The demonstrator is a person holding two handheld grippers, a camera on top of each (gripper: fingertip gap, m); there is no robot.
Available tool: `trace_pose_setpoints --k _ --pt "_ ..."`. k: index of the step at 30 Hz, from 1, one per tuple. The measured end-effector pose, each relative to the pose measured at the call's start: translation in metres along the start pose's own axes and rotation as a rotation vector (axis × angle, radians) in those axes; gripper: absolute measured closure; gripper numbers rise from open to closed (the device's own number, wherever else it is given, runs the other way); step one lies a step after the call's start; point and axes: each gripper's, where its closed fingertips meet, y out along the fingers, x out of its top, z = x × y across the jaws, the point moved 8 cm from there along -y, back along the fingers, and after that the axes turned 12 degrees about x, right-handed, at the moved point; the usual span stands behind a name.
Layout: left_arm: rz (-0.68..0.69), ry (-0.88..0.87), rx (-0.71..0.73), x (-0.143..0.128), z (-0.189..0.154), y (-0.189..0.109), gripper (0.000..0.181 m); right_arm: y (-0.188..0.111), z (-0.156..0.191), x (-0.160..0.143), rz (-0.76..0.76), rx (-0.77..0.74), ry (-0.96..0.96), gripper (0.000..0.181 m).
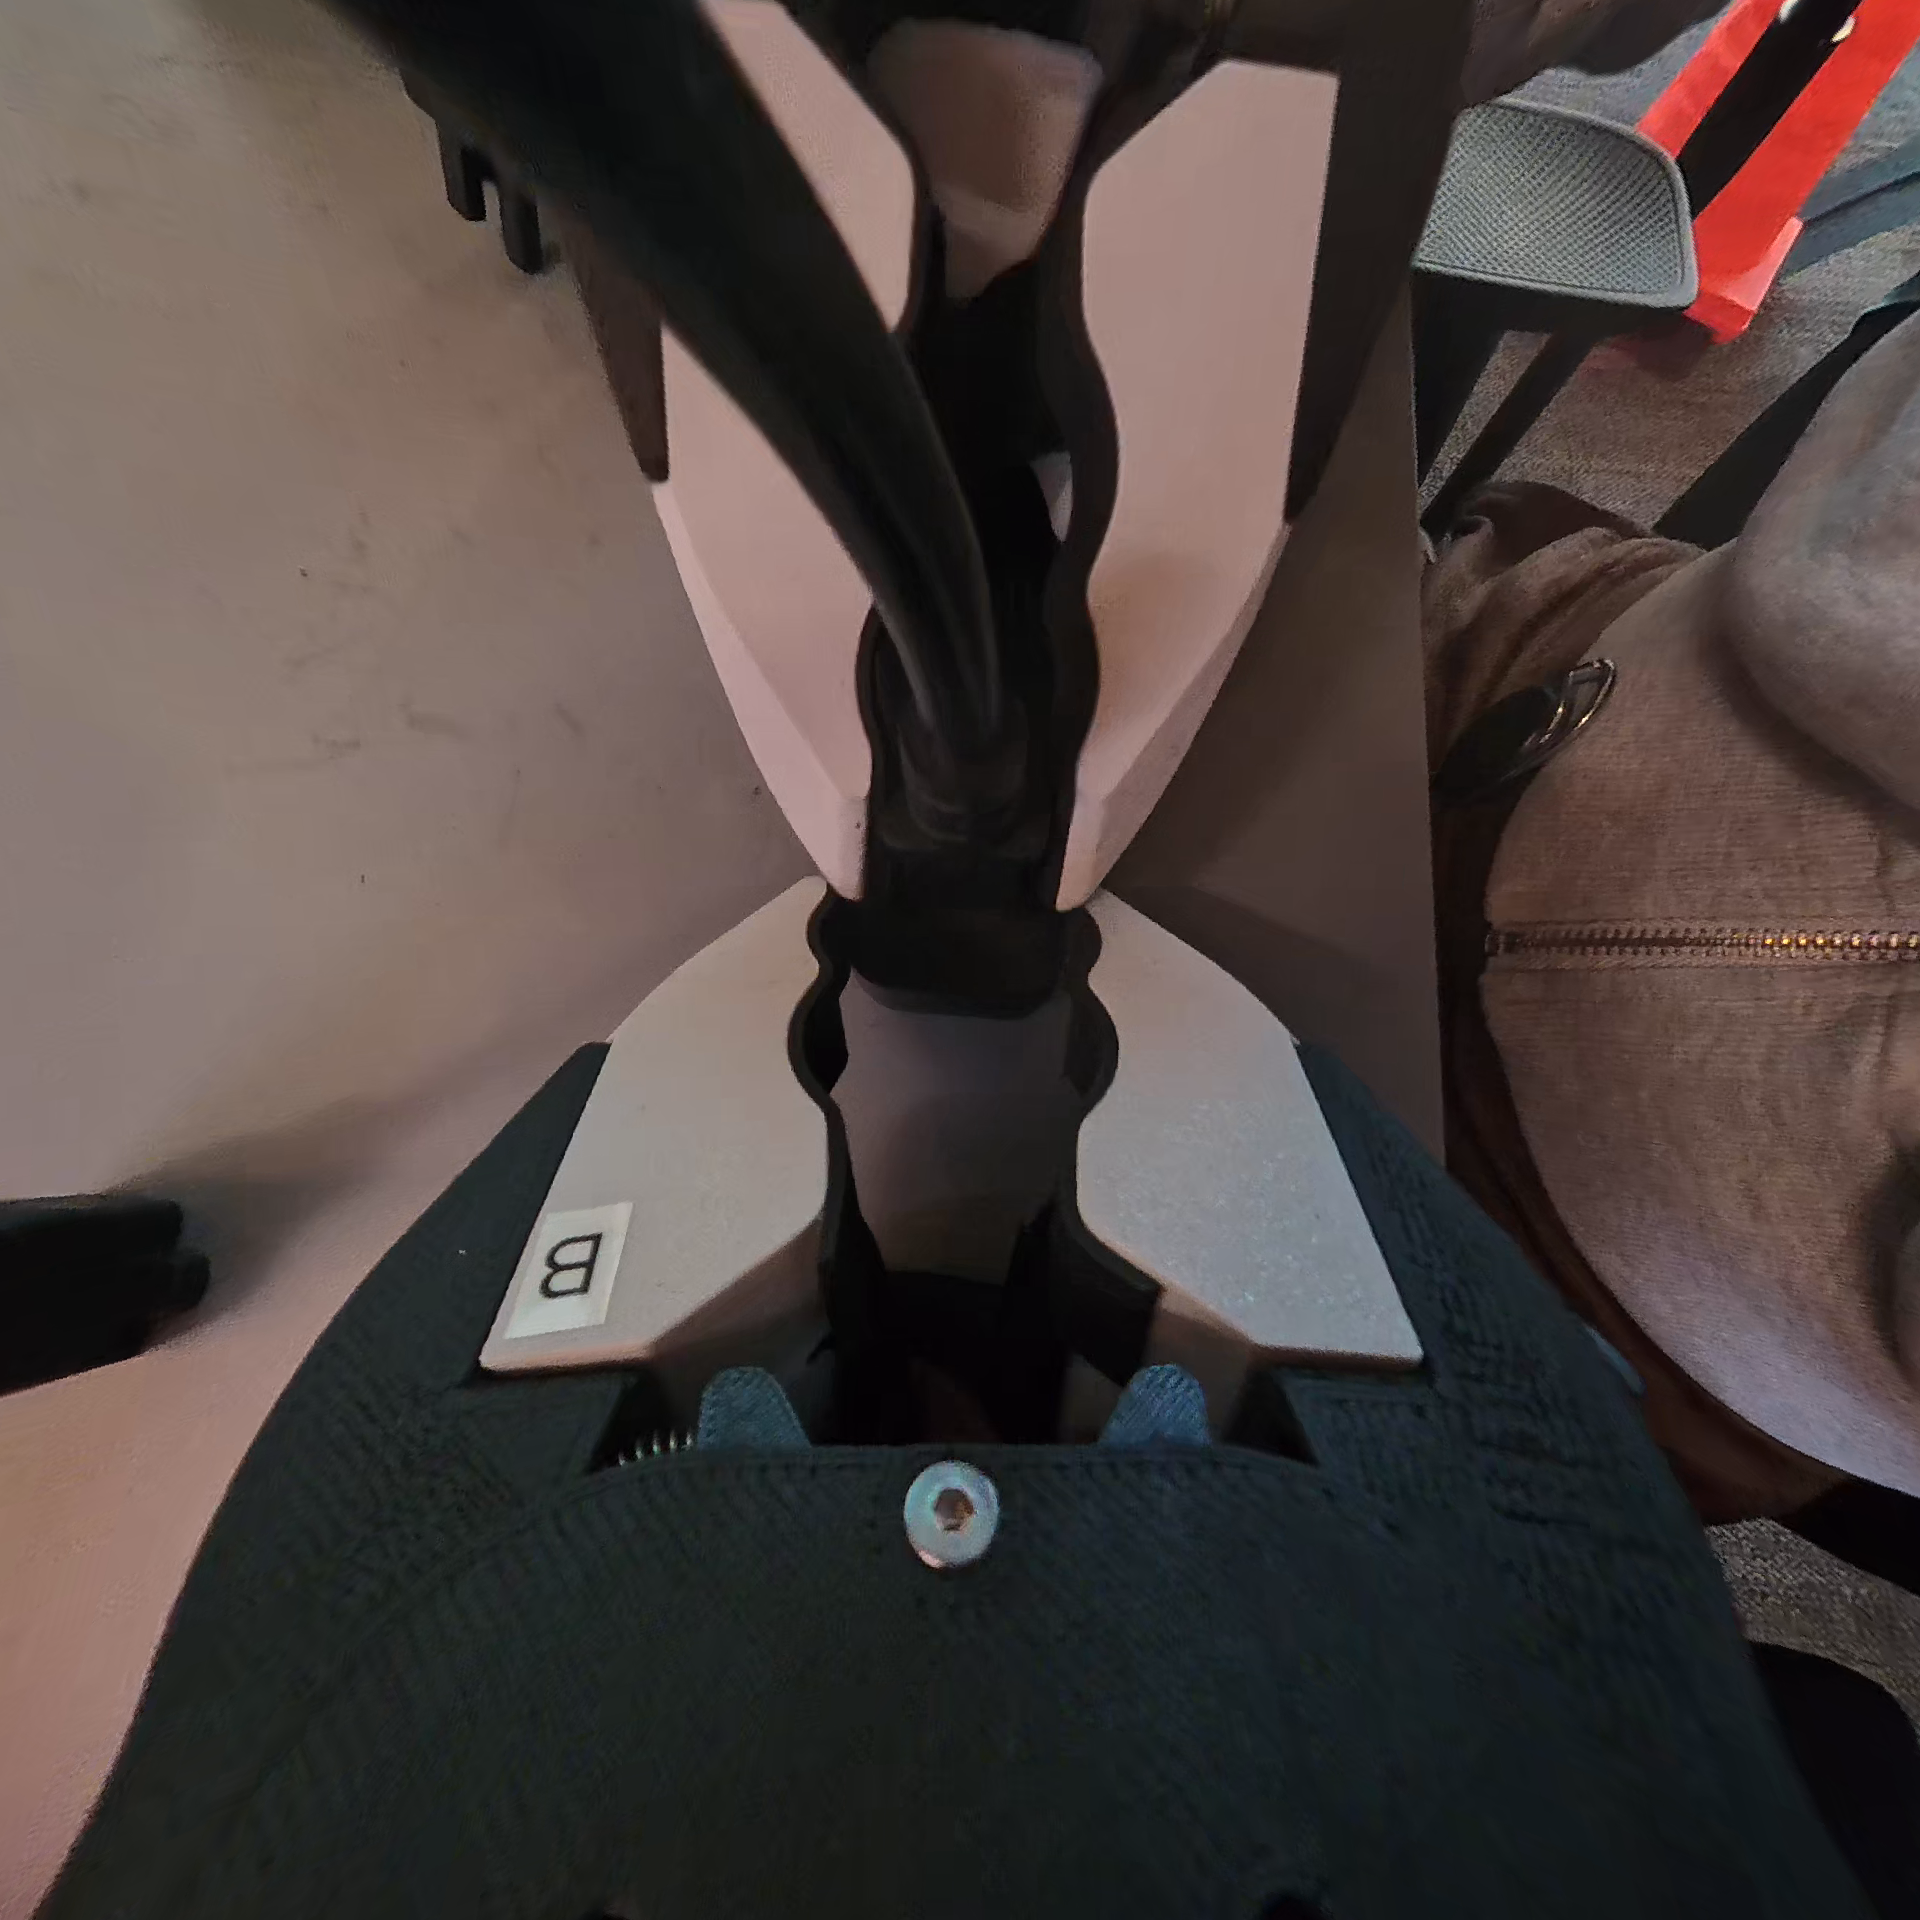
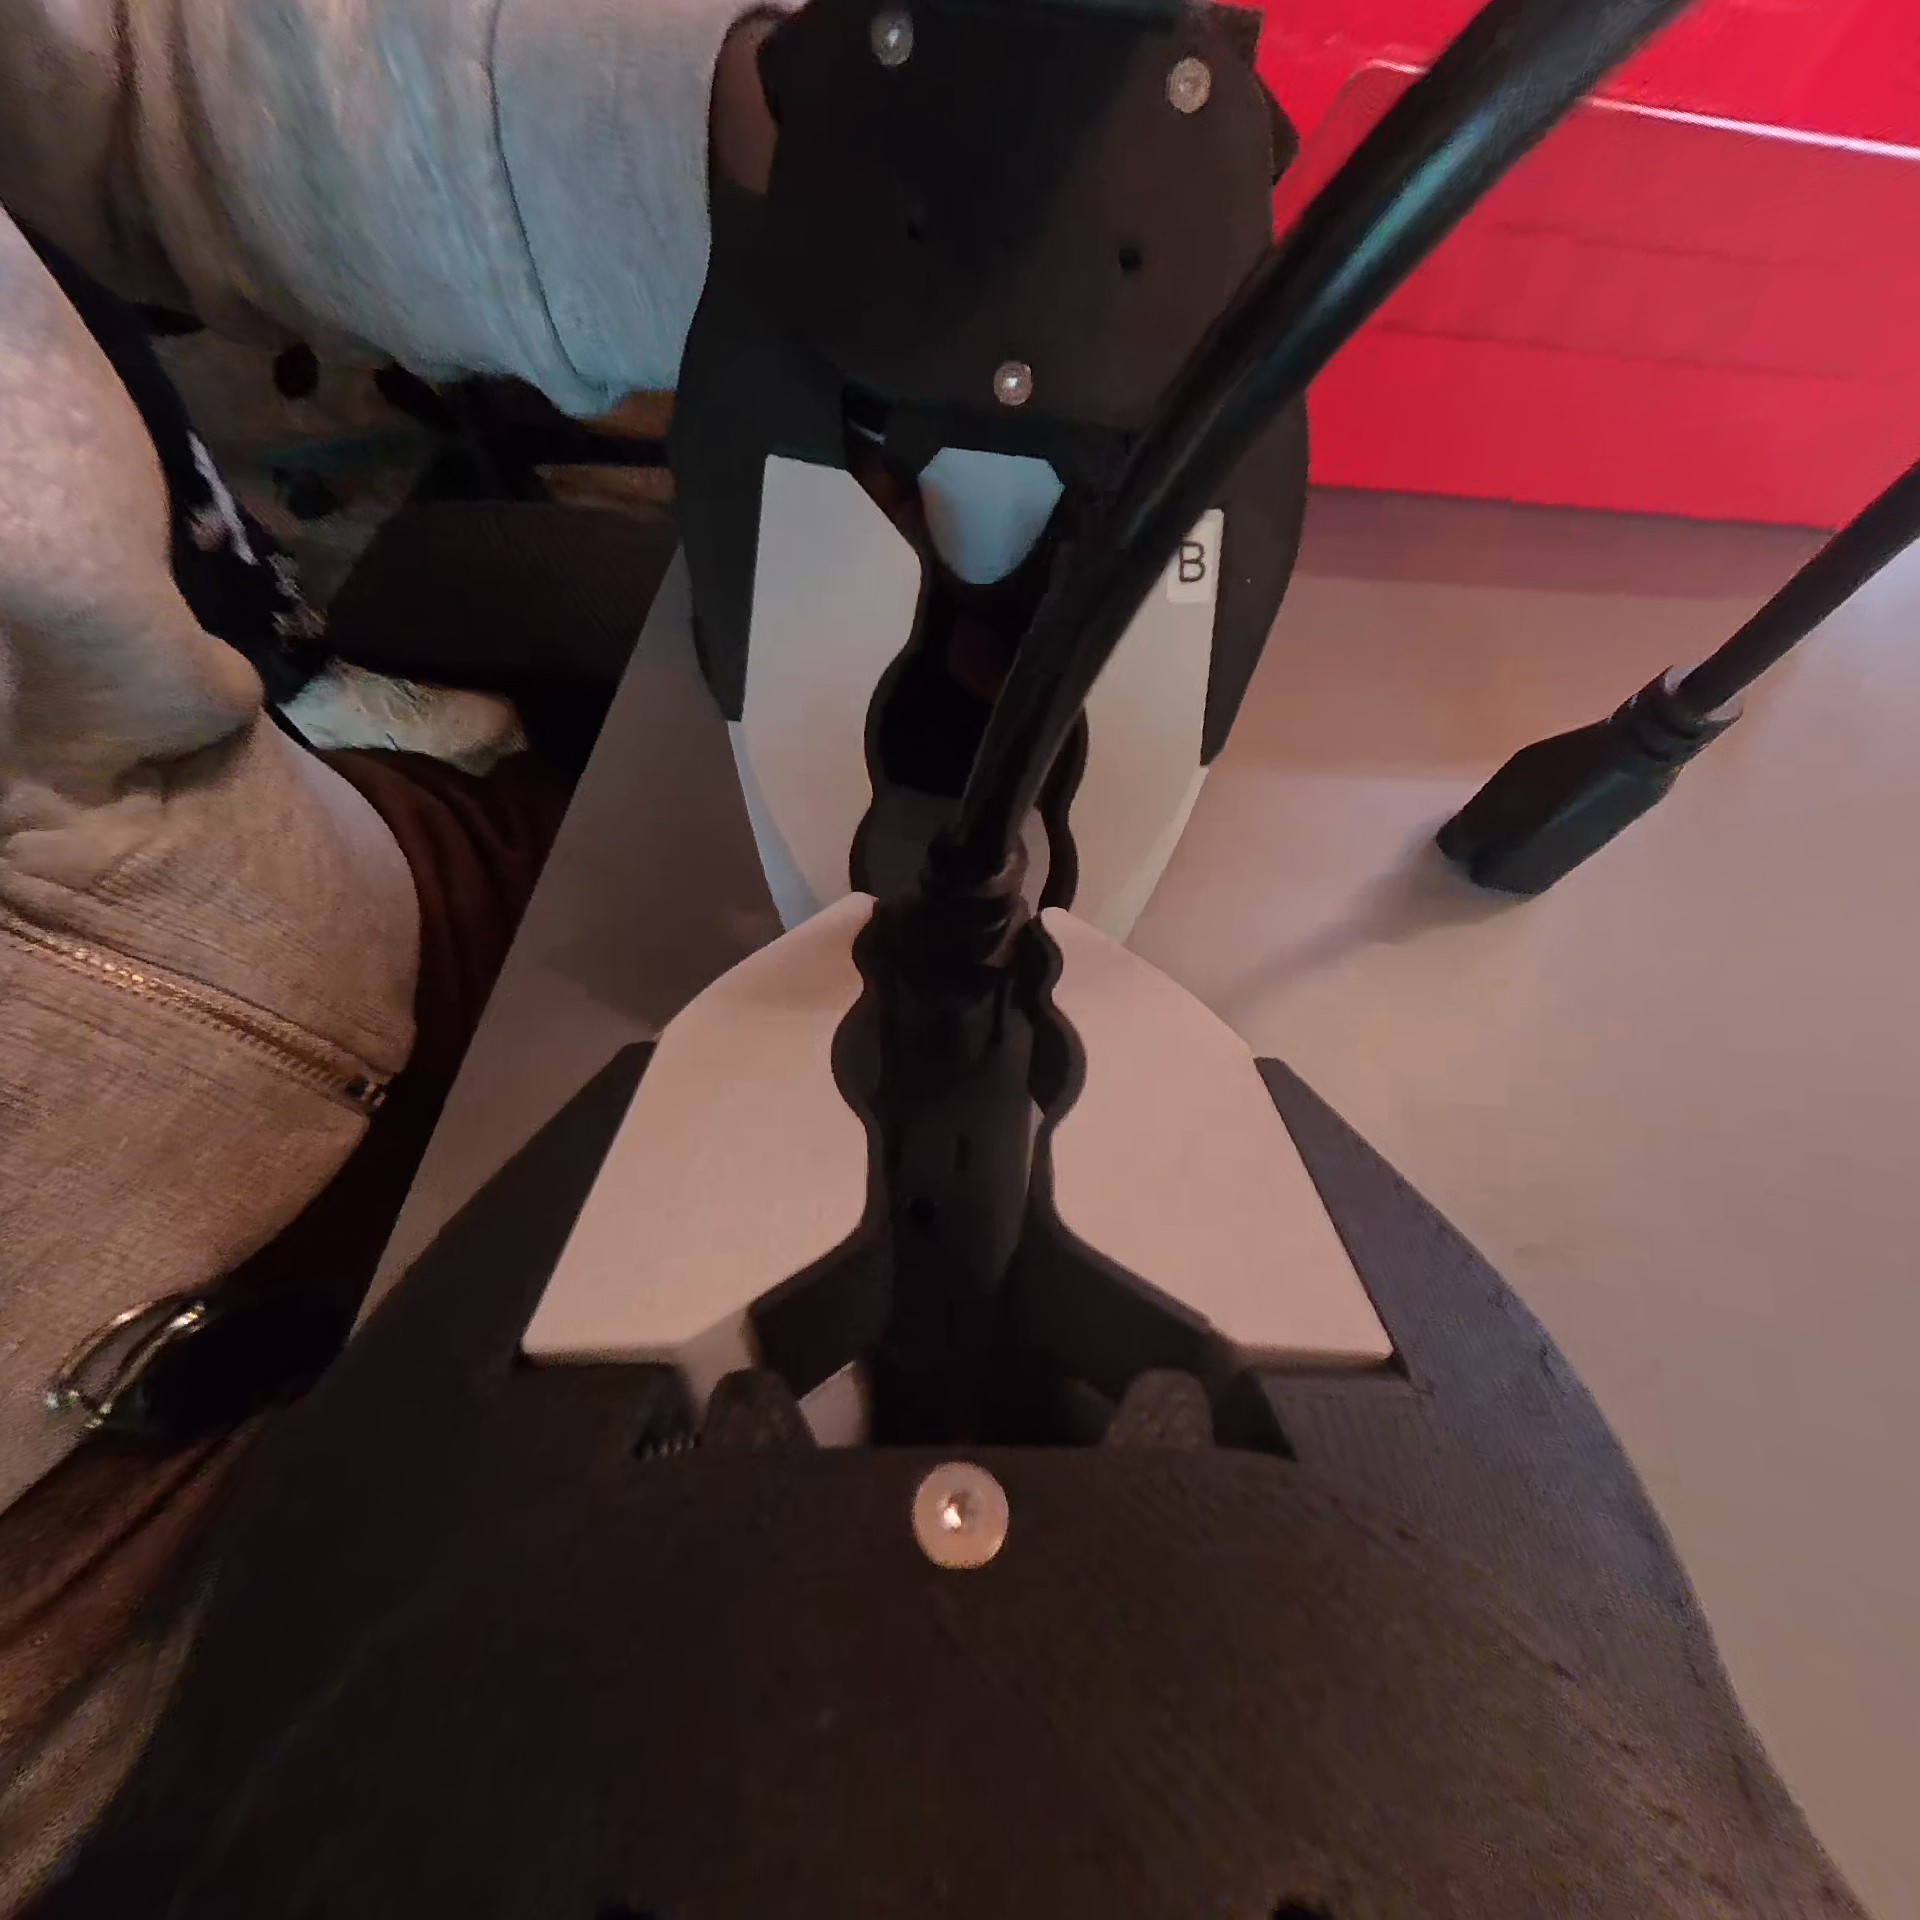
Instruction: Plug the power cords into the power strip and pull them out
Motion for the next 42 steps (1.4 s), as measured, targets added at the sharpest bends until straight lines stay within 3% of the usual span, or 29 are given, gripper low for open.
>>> trace_pose_setpoints --k 2,7,14,20,39,41,42 --pt "0.002 0.009 0.000 0.000 -0.001 -0.001 0.141 0.001 0.002 0.003 0.034 -0.019 -0.044 0.156" --pt "-0.015 -0.004 -0.007 -0.001 -0.002 0.000 0.141 -0.005 0.000 -0.007 -0.086 0.058 0.022 0.157" --pt "0.014 0.012 -0.016 0.001 -0.001 0.000 0.141 0.000 0.001 0.001 -0.003 0.025 -0.085 0.156" --pt "-0.021 -0.013 -0.017 -0.001 -0.003 0.000 0.140 -0.006 0.001 -0.008 -0.106 0.062 -0.026 0.157" --pt "-0.022 0.027 0.002 0.000 -0.006 0.000 0.141 -0.004 -0.001 -0.011 -0.137 0.130 -0.074 0.156" --pt "-0.004 -0.005 0.020 -0.001 -0.002 0.000 0.119 -0.004 0.001 -0.011 -0.145 0.161 -0.091 0.156" --pt "0.001 -0.015 0.008 -0.001 -0.002 0.001 0.120 -0.004 0.001 -0.011 -0.146 0.158 -0.094 0.156"
